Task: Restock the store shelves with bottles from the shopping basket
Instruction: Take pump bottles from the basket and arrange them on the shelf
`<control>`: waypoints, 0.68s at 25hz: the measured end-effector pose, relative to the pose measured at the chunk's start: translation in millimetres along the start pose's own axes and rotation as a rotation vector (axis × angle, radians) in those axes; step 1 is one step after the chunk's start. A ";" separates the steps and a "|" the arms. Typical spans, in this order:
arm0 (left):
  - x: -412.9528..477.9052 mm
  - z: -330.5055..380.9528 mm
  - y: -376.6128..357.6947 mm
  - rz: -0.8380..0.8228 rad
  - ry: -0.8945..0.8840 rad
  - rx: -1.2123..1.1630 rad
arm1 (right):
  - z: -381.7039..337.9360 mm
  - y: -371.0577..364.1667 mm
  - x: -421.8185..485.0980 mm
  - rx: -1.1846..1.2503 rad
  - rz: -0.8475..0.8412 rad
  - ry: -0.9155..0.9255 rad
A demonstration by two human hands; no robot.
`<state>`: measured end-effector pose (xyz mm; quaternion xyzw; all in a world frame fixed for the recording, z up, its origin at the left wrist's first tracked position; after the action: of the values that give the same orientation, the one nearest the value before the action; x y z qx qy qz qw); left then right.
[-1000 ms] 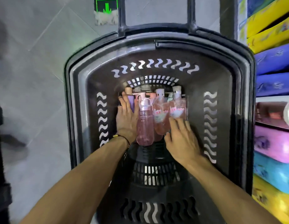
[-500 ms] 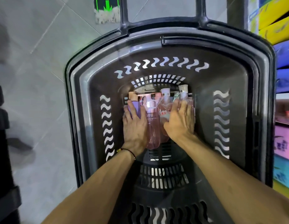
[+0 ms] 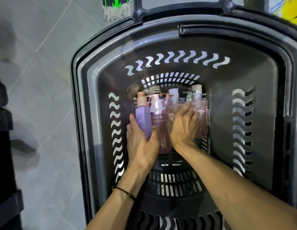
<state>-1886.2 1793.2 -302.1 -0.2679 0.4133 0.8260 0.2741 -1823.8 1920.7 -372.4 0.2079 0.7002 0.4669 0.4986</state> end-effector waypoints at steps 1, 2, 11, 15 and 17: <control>-1.9 2.5 0.5 0.003 0.005 -0.053 | 1.7 -4.1 3.2 0.005 0.018 -0.022; -3.3 3.9 1.7 0.014 0.006 -0.107 | 1.9 -6.2 5.6 0.011 0.046 -0.037; -19.5 -3.5 20.1 -0.038 0.108 -0.436 | 7.5 -13.0 -4.3 0.541 -0.110 -0.018; -35.8 5.9 34.0 -0.069 0.102 -0.464 | 29.0 21.4 -24.3 0.650 -0.181 -0.030; -47.7 19.0 45.1 -0.083 0.085 -0.471 | 39.6 50.5 -42.3 0.709 -0.216 -0.046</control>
<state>-1887.0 1775.0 -236.2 -0.3757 0.2092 0.8755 0.2202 -1779.7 1930.5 -310.3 0.3032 0.8248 0.1351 0.4577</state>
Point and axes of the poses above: each hand's wrist, its own x-axis towards the middle knuckle, its own y-axis out of the back of the hand, z = x × y, the point moved 4 cm from there along x, towards the middle knuckle, and after that the axes turned 4 degrees about -x, right-handed, at the moved point
